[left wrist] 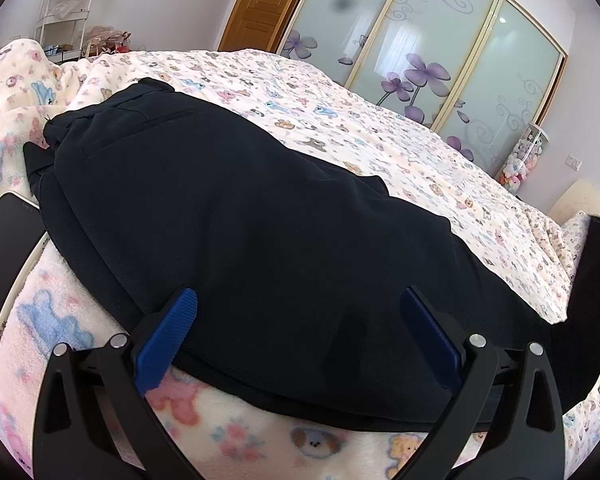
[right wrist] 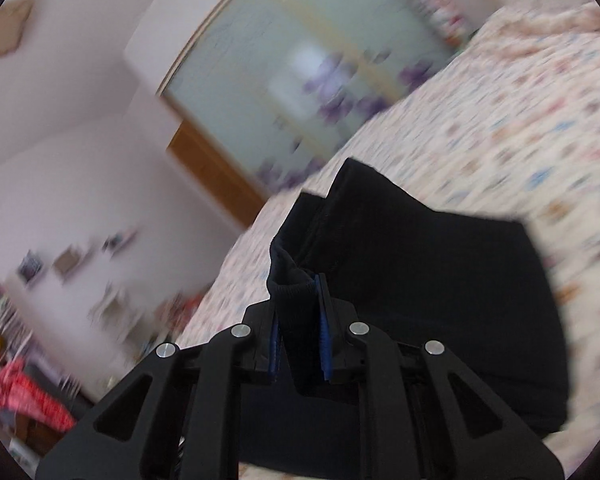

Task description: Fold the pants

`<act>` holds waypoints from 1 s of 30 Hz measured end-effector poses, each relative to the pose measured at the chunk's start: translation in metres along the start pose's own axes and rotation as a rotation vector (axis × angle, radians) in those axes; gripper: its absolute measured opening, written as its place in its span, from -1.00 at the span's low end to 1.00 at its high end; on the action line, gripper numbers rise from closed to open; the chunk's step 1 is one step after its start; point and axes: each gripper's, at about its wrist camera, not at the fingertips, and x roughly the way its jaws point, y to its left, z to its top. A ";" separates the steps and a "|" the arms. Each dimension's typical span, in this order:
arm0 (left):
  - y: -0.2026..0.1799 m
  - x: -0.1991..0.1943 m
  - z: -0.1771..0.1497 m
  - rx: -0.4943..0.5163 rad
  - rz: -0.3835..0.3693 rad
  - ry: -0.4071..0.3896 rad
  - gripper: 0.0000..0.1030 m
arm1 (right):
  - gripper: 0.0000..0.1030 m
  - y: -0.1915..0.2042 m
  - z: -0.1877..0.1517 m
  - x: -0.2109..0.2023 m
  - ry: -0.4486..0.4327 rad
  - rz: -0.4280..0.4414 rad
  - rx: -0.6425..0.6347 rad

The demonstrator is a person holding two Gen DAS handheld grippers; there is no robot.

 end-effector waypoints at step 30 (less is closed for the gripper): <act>0.004 -0.014 0.002 -0.048 -0.065 -0.033 0.97 | 0.10 0.034 -0.122 0.116 0.536 -0.063 -0.210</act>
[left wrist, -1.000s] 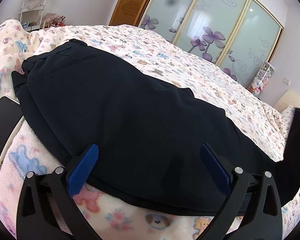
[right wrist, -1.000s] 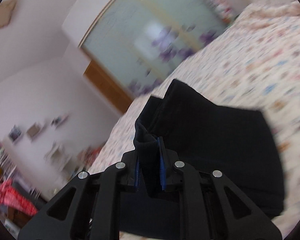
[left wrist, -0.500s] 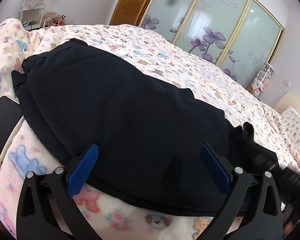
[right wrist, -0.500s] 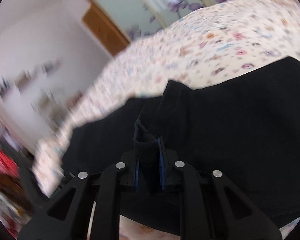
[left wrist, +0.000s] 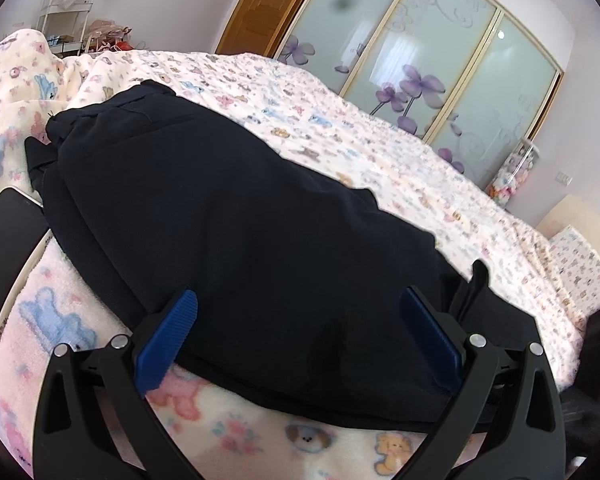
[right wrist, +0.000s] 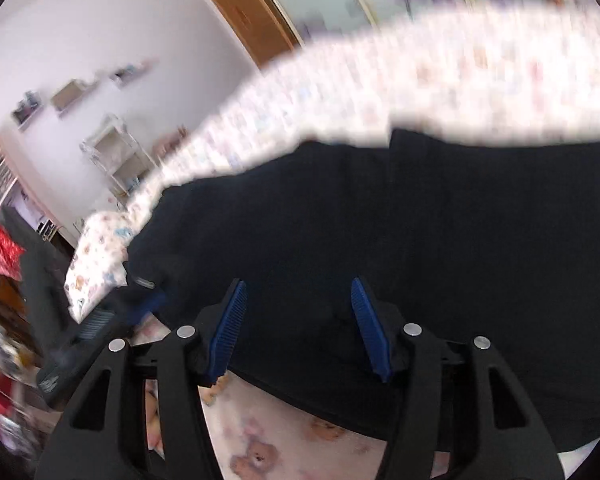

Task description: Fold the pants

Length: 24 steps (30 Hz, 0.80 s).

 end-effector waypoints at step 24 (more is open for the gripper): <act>0.080 -0.010 0.028 -0.409 -0.165 0.262 0.96 | 0.66 -0.060 -0.029 -0.144 -0.080 0.173 0.116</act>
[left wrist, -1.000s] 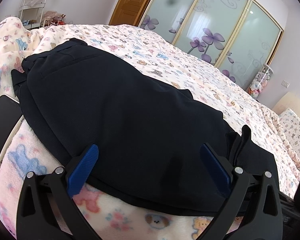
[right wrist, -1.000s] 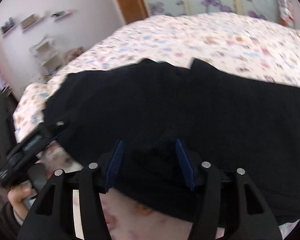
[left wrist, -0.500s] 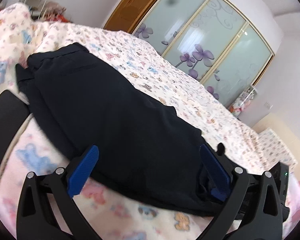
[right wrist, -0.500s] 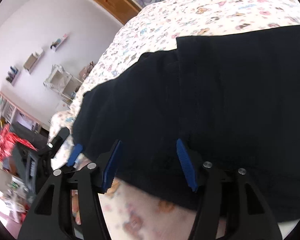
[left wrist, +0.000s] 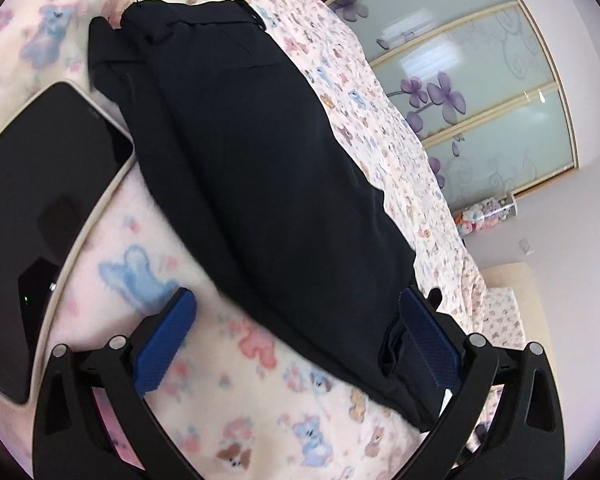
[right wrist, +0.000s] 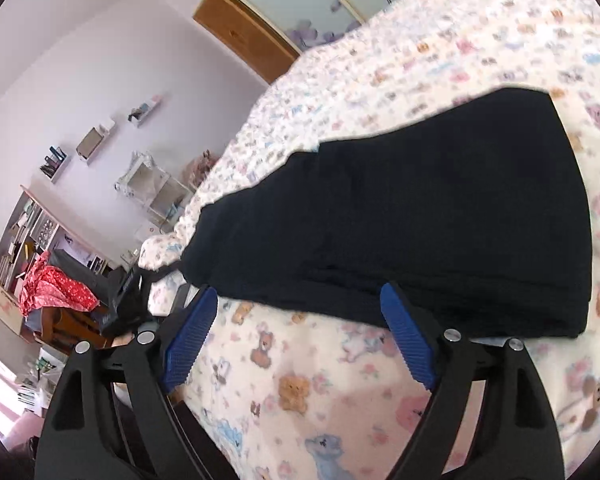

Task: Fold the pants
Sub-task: 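Grasp the trouser waistband with the left tool and lift it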

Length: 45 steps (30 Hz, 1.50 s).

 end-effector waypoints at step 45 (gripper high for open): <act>-0.101 0.039 0.062 0.310 0.501 -0.222 -0.71 | 0.67 0.012 0.001 -0.031 -0.099 0.039 -0.059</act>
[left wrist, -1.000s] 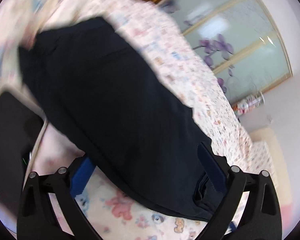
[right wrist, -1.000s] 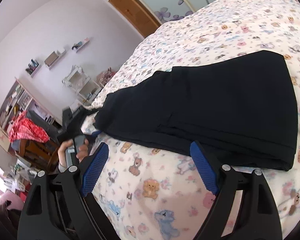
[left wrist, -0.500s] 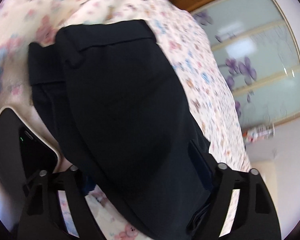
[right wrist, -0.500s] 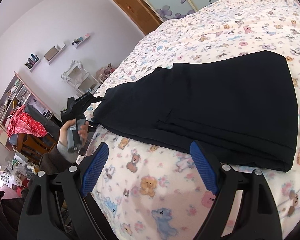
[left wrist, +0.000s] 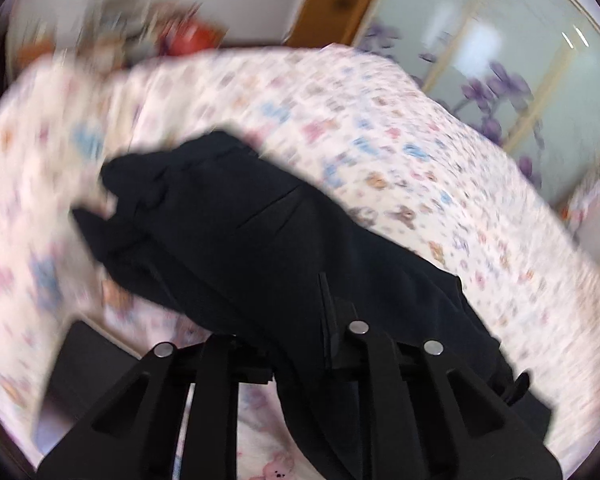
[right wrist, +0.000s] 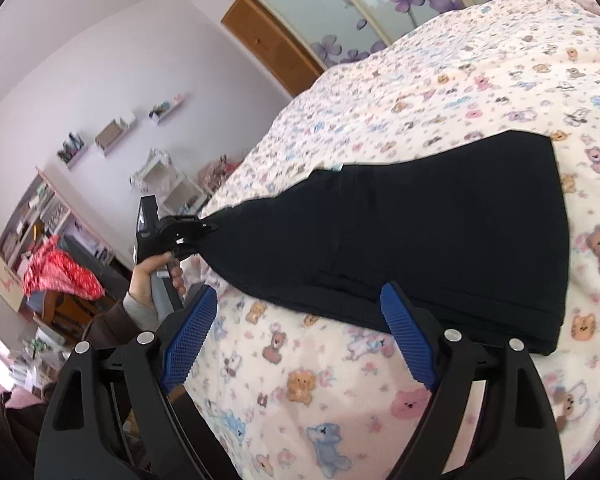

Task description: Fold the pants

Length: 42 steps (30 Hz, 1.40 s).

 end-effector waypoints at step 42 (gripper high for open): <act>-0.219 -0.070 -0.266 1.061 -0.378 -0.182 -0.12 | 0.67 -0.122 0.019 -0.013 -0.046 -0.070 0.486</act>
